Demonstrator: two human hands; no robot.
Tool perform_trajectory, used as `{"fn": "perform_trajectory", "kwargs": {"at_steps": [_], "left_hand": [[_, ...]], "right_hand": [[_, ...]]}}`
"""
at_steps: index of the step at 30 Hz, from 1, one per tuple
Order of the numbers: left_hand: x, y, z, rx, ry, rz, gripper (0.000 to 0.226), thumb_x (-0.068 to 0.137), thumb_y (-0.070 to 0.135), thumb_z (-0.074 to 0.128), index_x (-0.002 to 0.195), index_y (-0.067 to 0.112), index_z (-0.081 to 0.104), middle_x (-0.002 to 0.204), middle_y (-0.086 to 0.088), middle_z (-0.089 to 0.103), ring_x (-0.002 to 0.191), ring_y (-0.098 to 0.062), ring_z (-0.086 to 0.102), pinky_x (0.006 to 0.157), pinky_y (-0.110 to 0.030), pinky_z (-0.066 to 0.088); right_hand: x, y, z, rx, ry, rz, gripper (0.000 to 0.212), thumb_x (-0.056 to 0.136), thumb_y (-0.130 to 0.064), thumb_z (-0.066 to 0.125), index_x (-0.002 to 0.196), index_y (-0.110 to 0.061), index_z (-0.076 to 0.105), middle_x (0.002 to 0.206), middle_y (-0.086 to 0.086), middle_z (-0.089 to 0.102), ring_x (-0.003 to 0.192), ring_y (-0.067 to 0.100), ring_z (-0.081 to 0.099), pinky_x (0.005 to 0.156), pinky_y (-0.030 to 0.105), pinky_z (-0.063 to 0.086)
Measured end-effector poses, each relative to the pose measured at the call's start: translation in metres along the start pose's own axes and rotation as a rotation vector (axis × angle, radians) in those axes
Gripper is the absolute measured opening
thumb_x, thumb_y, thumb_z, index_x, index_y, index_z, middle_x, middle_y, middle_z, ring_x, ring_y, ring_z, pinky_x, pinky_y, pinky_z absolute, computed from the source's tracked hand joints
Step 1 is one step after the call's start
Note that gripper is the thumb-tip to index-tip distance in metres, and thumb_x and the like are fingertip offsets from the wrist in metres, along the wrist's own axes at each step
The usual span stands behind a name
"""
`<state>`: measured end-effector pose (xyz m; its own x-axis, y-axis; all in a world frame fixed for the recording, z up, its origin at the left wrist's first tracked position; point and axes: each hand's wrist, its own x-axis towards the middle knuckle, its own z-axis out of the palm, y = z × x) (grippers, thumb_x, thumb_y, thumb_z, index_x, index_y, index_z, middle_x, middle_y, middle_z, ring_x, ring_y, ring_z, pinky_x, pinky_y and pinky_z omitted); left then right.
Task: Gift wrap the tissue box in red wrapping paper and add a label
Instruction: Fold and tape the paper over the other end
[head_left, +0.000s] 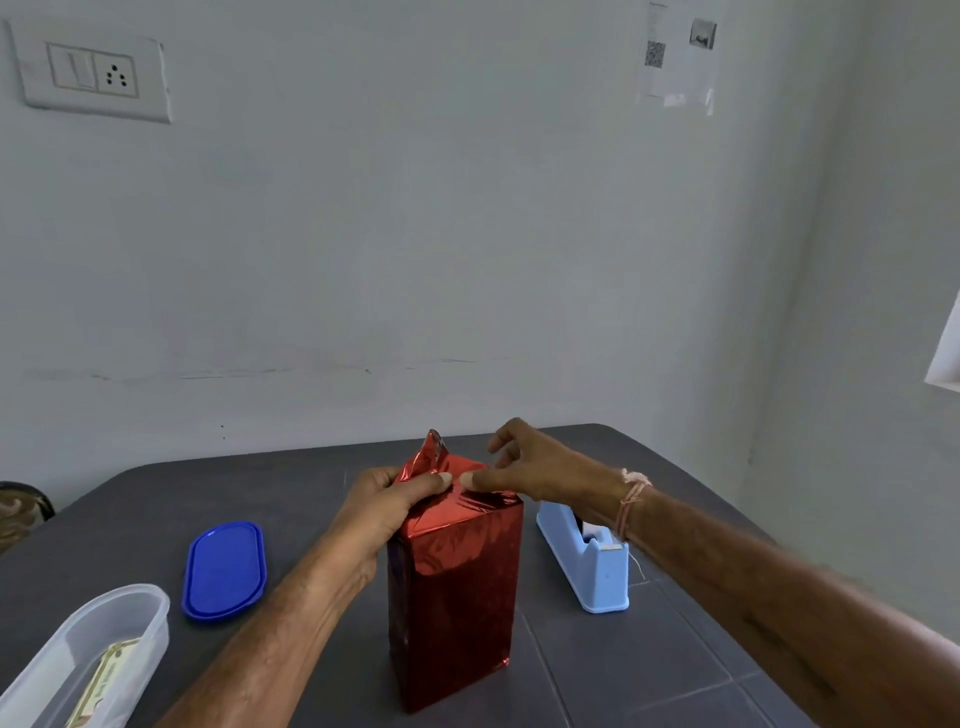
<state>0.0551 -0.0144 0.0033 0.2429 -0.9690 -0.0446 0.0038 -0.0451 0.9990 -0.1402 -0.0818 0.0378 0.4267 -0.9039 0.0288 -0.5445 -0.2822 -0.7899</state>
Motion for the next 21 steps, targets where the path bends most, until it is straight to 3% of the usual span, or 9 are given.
{"fn": "perform_trajectory", "kwargs": {"at_steps": [4, 6, 8, 10, 14, 21], "left_hand": [[-0.004, 0.001, 0.001, -0.003, 0.026, 0.008, 0.018, 0.080, 0.024, 0.085, 0.085, 0.008, 0.077, 0.073, -0.006, 0.075, 0.059, -0.013, 0.067, 0.055, -0.020, 0.049], [-0.004, 0.001, 0.000, 0.004, 0.046, 0.008, 0.024, 0.080, 0.024, 0.085, 0.091, 0.005, 0.078, 0.077, -0.009, 0.076, 0.061, -0.014, 0.066, 0.053, -0.018, 0.048], [-0.003, 0.000, 0.000, 0.001, 0.061, 0.012, 0.029, 0.079, 0.025, 0.085, 0.096, 0.002, 0.078, 0.083, -0.013, 0.078, 0.063, -0.015, 0.066, 0.055, -0.020, 0.048], [-0.003, -0.002, 0.001, 0.006, 0.064, 0.019, 0.032, 0.079, 0.025, 0.085, 0.099, 0.001, 0.078, 0.086, -0.015, 0.078, 0.064, -0.016, 0.066, 0.059, -0.023, 0.048], [-0.001, -0.003, 0.001, 0.022, 0.067, 0.018, 0.032, 0.079, 0.026, 0.085, 0.100, 0.002, 0.078, 0.093, -0.018, 0.078, 0.069, -0.019, 0.067, 0.064, -0.026, 0.049], [-0.001, -0.003, 0.000, 0.020, 0.063, 0.007, 0.033, 0.078, 0.028, 0.086, 0.100, 0.005, 0.078, 0.093, -0.016, 0.078, 0.073, -0.020, 0.069, 0.064, -0.026, 0.051]], "right_hand": [[-0.018, 0.031, -0.012, 0.325, 0.287, 0.015, 0.040, 0.088, -0.045, 0.078, 0.114, -0.019, 0.062, 0.108, 0.000, 0.070, 0.087, 0.013, 0.069, 0.063, 0.025, 0.052], [-0.024, 0.062, -0.017, 0.256, 0.481, 0.070, 0.027, 0.090, -0.039, 0.076, 0.106, -0.018, 0.069, 0.102, -0.002, 0.072, 0.090, 0.015, 0.070, 0.065, 0.025, 0.054], [-0.025, 0.097, -0.022, 0.161, 0.578, 0.190, 0.021, 0.092, -0.036, 0.074, 0.101, -0.017, 0.072, 0.099, -0.002, 0.072, 0.097, 0.019, 0.069, 0.077, 0.033, 0.058], [-0.024, 0.125, -0.026, 0.112, 0.512, 0.318, 0.026, 0.095, -0.039, 0.070, 0.102, -0.013, 0.072, 0.104, 0.003, 0.071, 0.099, 0.021, 0.066, 0.086, 0.041, 0.059], [-0.018, 0.148, -0.032, 0.187, 0.306, 0.478, 0.044, 0.097, -0.041, 0.068, 0.118, -0.002, 0.068, 0.123, 0.011, 0.064, 0.110, 0.028, 0.064, 0.081, 0.037, 0.062], [-0.012, 0.151, -0.034, 0.287, 0.259, 0.601, 0.052, 0.093, -0.030, 0.075, 0.128, 0.004, 0.059, 0.127, 0.017, 0.061, 0.103, 0.029, 0.068, 0.071, 0.034, 0.065]]}}
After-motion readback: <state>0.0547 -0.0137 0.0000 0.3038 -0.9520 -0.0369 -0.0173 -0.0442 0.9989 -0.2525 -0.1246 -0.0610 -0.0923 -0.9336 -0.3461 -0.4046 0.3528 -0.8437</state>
